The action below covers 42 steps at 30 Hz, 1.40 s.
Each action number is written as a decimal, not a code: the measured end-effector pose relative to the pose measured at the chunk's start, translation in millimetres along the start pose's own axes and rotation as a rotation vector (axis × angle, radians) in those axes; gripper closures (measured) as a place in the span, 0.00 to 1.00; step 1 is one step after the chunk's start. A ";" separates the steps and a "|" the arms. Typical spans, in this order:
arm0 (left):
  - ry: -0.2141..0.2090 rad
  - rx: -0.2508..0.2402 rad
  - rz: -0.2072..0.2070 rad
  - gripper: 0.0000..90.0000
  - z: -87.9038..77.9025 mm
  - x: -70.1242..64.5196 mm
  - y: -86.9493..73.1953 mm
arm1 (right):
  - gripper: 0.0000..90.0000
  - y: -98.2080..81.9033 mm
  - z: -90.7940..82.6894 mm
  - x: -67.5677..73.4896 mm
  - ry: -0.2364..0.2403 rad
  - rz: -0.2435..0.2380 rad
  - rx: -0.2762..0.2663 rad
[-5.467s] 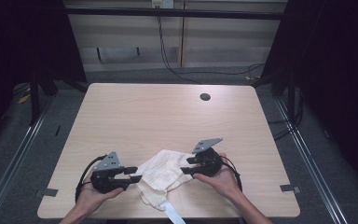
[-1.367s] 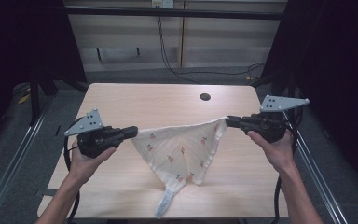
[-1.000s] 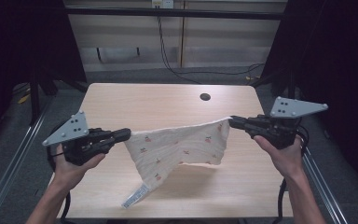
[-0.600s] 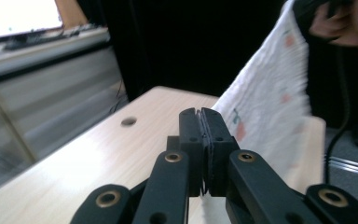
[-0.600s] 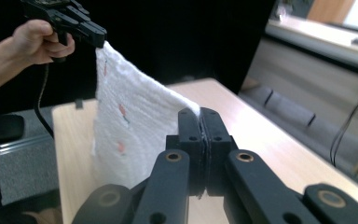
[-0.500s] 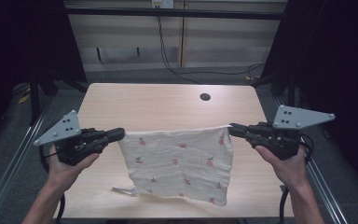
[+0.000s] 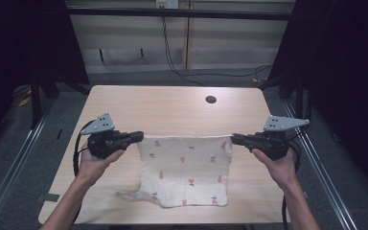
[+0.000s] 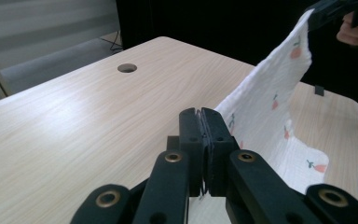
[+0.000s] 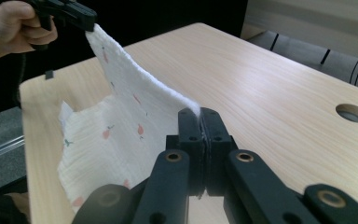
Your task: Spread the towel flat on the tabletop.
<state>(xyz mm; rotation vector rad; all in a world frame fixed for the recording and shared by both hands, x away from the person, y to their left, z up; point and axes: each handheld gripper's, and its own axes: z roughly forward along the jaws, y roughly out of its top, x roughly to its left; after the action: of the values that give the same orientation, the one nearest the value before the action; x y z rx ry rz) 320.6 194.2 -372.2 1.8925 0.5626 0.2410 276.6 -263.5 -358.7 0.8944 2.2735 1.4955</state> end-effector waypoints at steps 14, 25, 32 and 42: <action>0.034 0.063 -0.095 0.98 33.2 31.2 -23.3 | 0.98 -13.6 41.1 -37.0 -0.024 0.028 0.048; 0.056 0.141 -0.126 0.98 66.0 52.1 -42.5 | 0.98 -28.3 81.1 -62.2 -0.048 0.047 0.143; 0.080 0.187 -0.178 0.98 84.9 70.5 -57.0 | 0.98 -37.7 103.3 -79.2 -0.076 0.057 0.181; 0.090 0.188 -0.199 0.97 97.4 78.3 -62.6 | 0.97 -43.8 113.7 -89.7 -0.094 0.104 0.178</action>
<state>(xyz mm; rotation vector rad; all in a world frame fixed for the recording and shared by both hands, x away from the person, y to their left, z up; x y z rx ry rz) 412.7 170.9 -474.7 1.9969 0.8544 0.1474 391.7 -249.2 -455.8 1.1242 2.3504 1.2765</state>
